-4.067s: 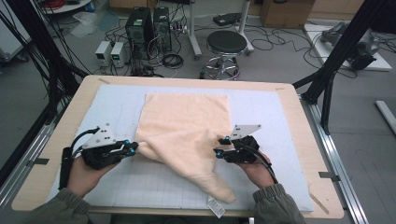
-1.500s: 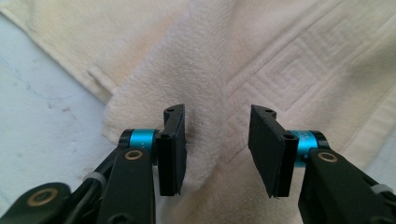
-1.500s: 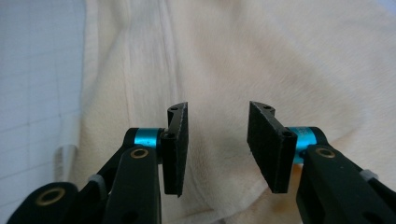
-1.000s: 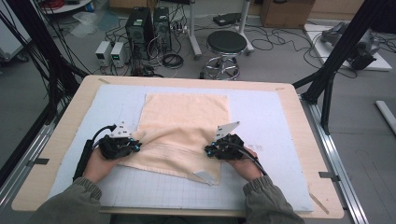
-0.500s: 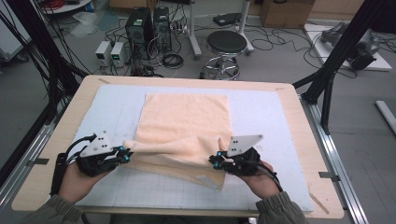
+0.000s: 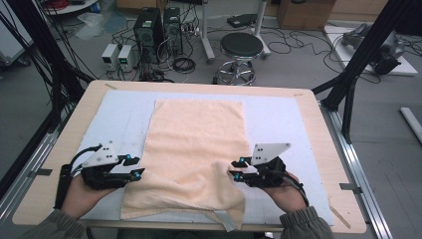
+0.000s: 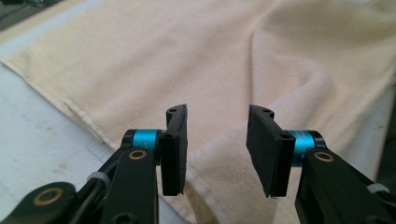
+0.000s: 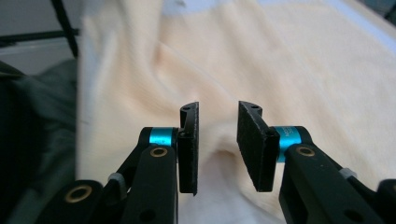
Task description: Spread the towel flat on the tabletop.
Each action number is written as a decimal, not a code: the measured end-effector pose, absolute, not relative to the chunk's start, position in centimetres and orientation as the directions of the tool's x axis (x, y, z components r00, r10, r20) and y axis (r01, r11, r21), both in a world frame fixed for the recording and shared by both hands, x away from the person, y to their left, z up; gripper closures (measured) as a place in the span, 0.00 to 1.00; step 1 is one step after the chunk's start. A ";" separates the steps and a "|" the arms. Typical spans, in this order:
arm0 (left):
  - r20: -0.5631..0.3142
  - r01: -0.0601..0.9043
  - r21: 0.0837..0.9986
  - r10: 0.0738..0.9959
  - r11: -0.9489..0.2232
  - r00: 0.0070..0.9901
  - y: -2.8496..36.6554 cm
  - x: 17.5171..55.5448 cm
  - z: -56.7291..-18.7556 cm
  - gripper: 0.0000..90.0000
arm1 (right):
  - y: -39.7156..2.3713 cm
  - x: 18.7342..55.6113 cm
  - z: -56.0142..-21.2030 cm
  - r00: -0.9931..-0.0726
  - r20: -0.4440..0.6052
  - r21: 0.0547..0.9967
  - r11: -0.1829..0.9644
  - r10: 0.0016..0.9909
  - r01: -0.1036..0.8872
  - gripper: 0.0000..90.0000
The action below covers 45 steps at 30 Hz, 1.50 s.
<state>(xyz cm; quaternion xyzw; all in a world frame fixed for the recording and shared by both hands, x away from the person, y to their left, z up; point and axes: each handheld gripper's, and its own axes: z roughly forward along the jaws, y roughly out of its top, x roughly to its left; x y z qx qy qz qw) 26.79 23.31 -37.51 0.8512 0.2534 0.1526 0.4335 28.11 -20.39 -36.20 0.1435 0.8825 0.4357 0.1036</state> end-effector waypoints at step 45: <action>0.058 0.432 0.774 0.731 -0.463 0.680 22.9 32.6 -41.8 0.72 | -17.4 36.2 -38.5 -0.893 -0.043 0.722 0.631 0.448 0.282 0.81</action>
